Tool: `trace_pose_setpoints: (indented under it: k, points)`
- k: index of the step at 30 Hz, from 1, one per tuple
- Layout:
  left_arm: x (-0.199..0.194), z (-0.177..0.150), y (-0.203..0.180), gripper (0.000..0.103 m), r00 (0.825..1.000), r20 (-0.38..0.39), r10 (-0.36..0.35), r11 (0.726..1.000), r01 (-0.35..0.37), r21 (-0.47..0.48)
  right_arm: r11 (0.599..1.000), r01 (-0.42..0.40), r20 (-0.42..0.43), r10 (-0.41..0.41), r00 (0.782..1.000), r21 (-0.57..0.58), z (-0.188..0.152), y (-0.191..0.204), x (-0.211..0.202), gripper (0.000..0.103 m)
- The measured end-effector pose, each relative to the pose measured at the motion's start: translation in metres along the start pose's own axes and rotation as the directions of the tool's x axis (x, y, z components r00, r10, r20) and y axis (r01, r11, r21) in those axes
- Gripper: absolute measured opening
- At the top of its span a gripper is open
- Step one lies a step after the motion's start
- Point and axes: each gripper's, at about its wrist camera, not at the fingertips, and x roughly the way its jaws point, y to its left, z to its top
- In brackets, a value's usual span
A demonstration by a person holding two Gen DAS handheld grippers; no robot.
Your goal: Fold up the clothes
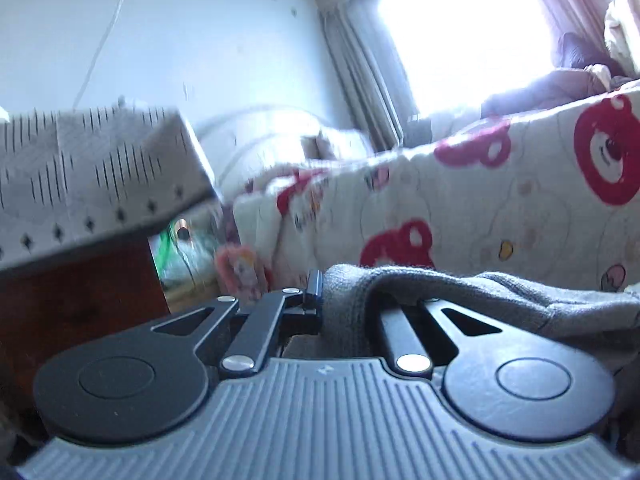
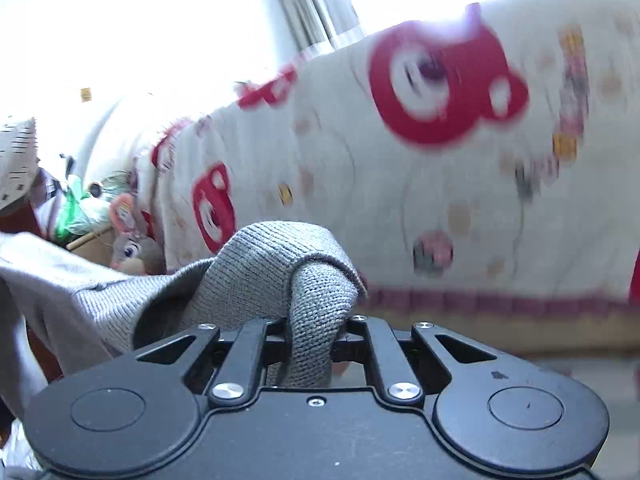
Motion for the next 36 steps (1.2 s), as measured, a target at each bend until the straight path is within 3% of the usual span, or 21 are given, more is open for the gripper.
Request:
trace_pose_setpoints:
  k: [3, 6, 12, 18, 21, 24, 27, 29, 32, 33, 34, 35, 36]
  points:
    - [-0.016, 0.023, 0.005, 0.005, 0.999, 0.028, -0.047, 0.999, 0.046, 0.004, 0.999, 0.005, 0.054, -0.002, 0.999, -0.054, 0.032, 0.004, -0.032, 0.011]
    - [-0.031, 0.041, 0.014, 0.006, 0.996, 0.038, -0.076, 0.995, 0.078, -0.056, 0.996, 0.004, 0.092, 0.005, 0.996, -0.09, 0.063, 0.008, -0.061, 0.011]
    - [-0.074, 0.076, 0.034, 0.005, 0.99, 0.123, -0.062, 0.986, 0.08, -0.148, 0.977, 0.006, 0.186, 0.034, 0.982, -0.211, 0.115, 0.027, -0.137, 0.011]
    - [-0.121, 0.123, 0.05, 0.005, 0.976, 0.206, -0.065, 0.978, 0.103, -0.179, 0.925, 0.041, 0.23, 0.051, 0.972, -0.378, 0.14, 0.05, -0.206, 0.011]
    - [-0.123, 0.128, 0.054, 0.005, 0.98, 0.189, -0.061, 0.977, 0.098, -0.19, 0.901, 0.014, 0.199, 0.08, 0.977, -0.433, 0.138, 0.057, -0.215, 0.011]
    - [-0.107, 0.116, 0.052, 0.005, 0.989, 0.133, -0.062, 0.978, 0.087, -0.188, 0.909, -0.033, 0.137, 0.098, 0.986, -0.415, 0.125, 0.046, -0.189, 0.012]
    - [-0.051, 0.069, 0.044, 0.005, 0.998, -0.001, -0.063, 0.977, 0.061, -0.203, 0.929, -0.006, 0.059, 0.03, 0.998, -0.369, 0.101, 0.024, -0.124, 0.012]
    - [-0.006, 0.033, 0.034, 0.005, 0.994, -0.101, -0.044, 0.982, 0.024, -0.189, 0.941, 0.014, 0.005, -0.013, 1.0, -0.339, 0.085, 0.01, -0.081, 0.012]
    - [0.065, -0.021, 0.008, 0.006, 0.971, -0.239, -0.03, 0.989, -0.006, -0.148, 0.954, 0.048, -0.079, -0.075, 0.994, -0.296, 0.06, -0.012, -0.016, 0.013]
    - [0.089, -0.039, -0.002, 0.011, 0.958, -0.285, -0.035, 0.99, -0.005, -0.139, 0.958, 0.06, -0.107, -0.094, 0.99, -0.282, 0.052, -0.02, 0.006, 0.015]
    - [0.111, -0.057, -0.013, 0.014, 0.943, -0.33, -0.039, 0.992, -0.004, -0.129, 0.961, 0.073, -0.136, -0.113, 0.984, -0.268, 0.044, -0.027, 0.027, 0.022]
    - [0.129, -0.073, -0.025, 0.019, 0.926, -0.376, -0.039, 0.993, -0.005, -0.114, 0.963, 0.086, -0.165, -0.131, 0.978, -0.255, 0.036, -0.034, 0.049, 0.037]
    - [0.147, -0.089, -0.038, 0.026, 0.906, -0.421, -0.037, 0.995, -0.005, -0.099, 0.965, 0.1, -0.193, -0.149, 0.97, -0.242, 0.028, -0.042, 0.071, 0.04]
